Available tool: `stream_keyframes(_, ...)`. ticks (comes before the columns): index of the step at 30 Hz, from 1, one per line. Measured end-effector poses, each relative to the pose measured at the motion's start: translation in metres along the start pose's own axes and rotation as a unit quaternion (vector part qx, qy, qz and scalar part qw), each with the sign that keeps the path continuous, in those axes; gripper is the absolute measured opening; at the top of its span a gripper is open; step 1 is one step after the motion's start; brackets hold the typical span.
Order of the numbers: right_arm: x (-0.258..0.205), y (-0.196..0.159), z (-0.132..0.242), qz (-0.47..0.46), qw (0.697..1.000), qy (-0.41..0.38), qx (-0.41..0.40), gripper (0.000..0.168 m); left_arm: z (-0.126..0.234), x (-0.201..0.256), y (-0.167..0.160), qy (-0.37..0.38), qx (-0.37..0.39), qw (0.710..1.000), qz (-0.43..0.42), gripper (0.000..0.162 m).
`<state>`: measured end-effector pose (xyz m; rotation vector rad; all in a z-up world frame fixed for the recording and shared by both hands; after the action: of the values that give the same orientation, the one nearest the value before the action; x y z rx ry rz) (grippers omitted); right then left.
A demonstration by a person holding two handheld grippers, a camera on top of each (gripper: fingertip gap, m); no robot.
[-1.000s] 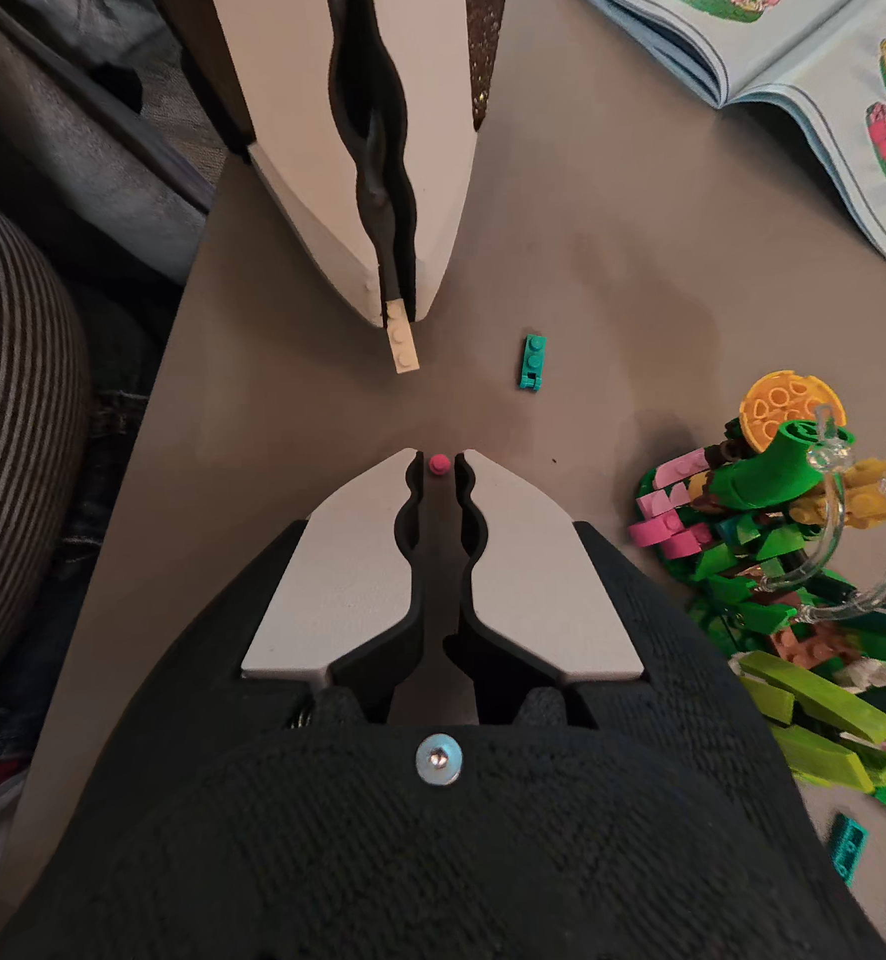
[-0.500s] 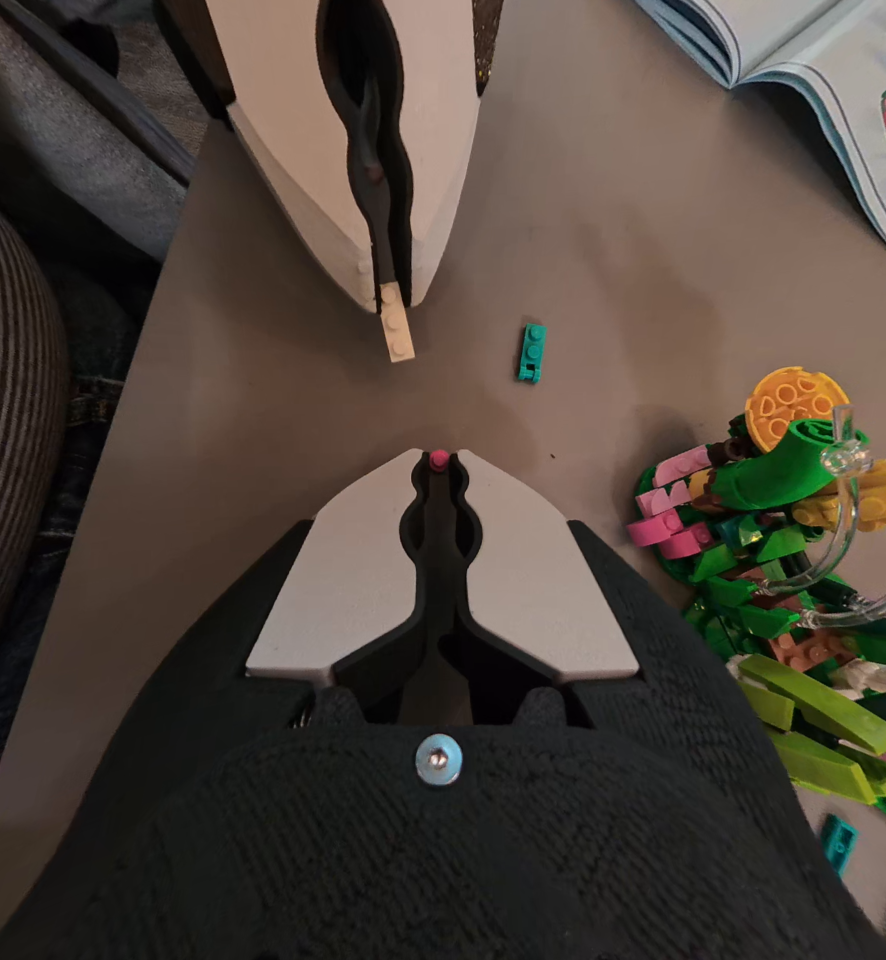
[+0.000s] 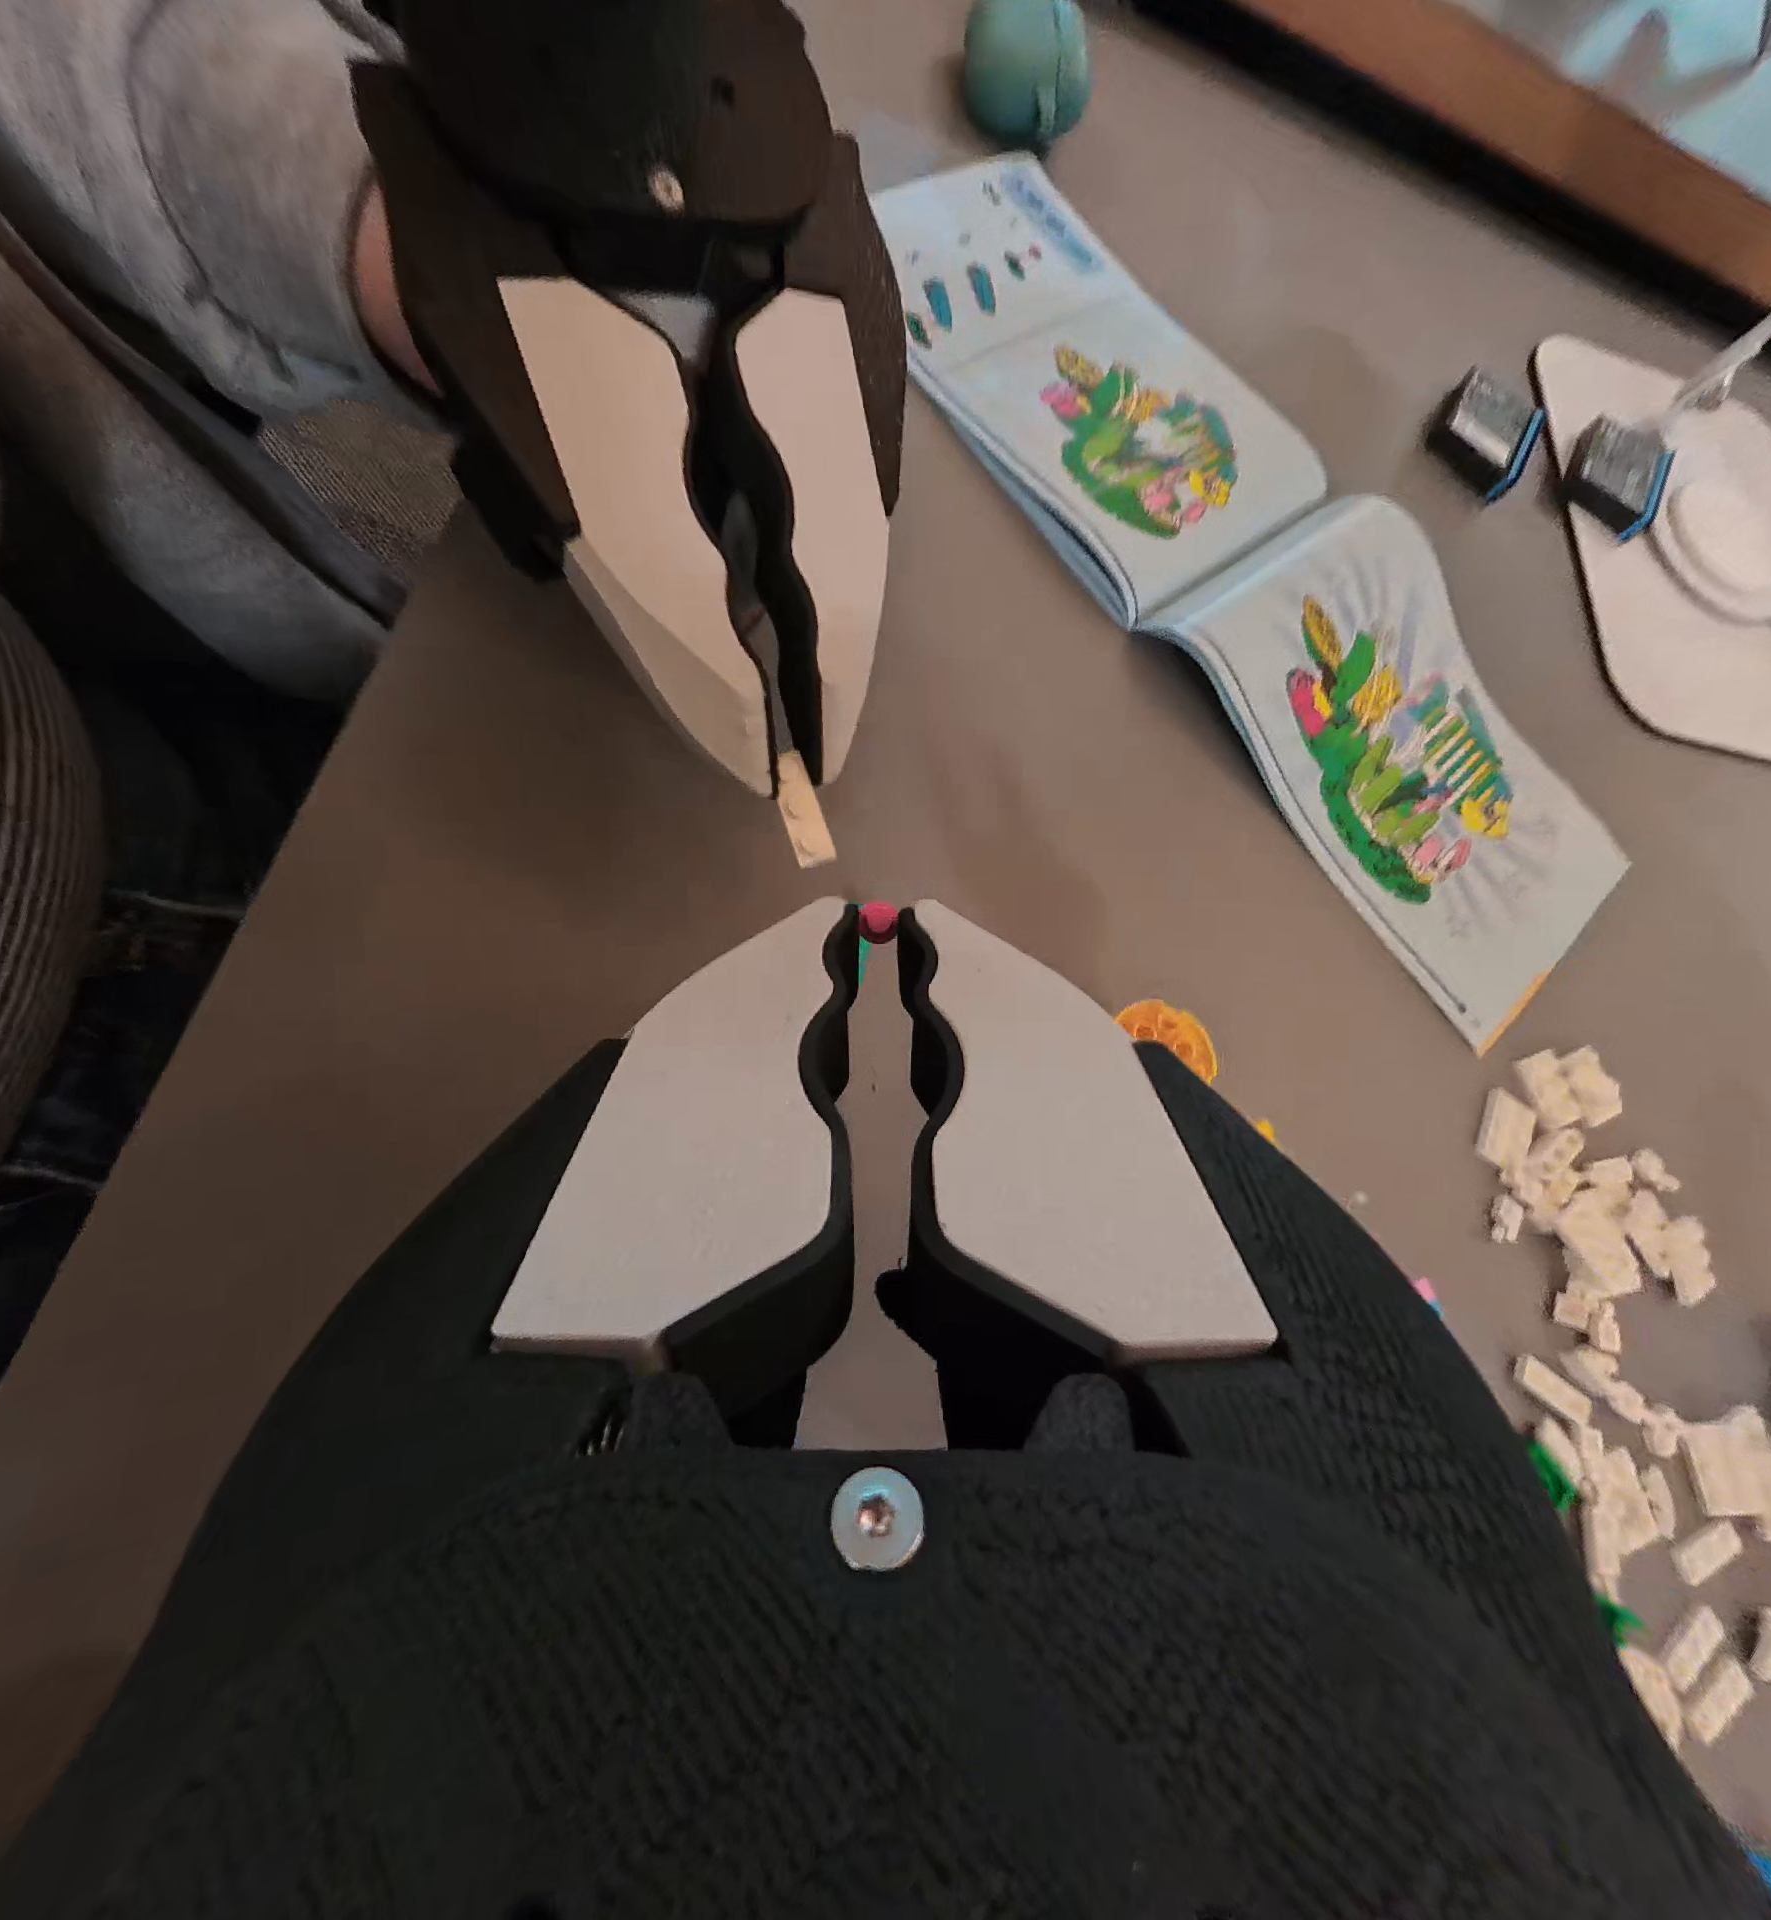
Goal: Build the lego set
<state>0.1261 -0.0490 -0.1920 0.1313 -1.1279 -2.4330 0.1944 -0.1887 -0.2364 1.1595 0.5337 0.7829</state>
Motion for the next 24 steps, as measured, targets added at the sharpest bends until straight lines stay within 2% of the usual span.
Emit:
stream_keyframes(1, 0.000, 0.004, 0.001, 0.003, 1.000, 0.006, 0.006, 0.005, 0.001, 0.001, 0.001, -0.007, 0.010, 1.000, -0.001, 0.007)
stream_keyframes(9, -0.005, 0.017, 0.000, 0.024, 0.998, 0.053, 0.002, 0.006, 0.007, 0.004, 0.008, -0.007, 0.045, 0.999, -0.019, 0.007)
stream_keyframes(24, -0.010, 0.020, -0.007, 0.047, 0.996, 0.070, -0.028, 0.006, 0.006, 0.008, 0.009, -0.040, 0.046, 0.998, -0.001, 0.007)
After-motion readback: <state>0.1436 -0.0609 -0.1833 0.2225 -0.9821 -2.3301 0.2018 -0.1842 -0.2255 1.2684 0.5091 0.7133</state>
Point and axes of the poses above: each gripper's, where its closed fingertips meet, z back along the fingers, y out of its top, x = y × z across the jaws, the point moved 8 cm from there along z, back along the fingers, and after that the axes turned 13 degrees about y, right-handed, at the moved point
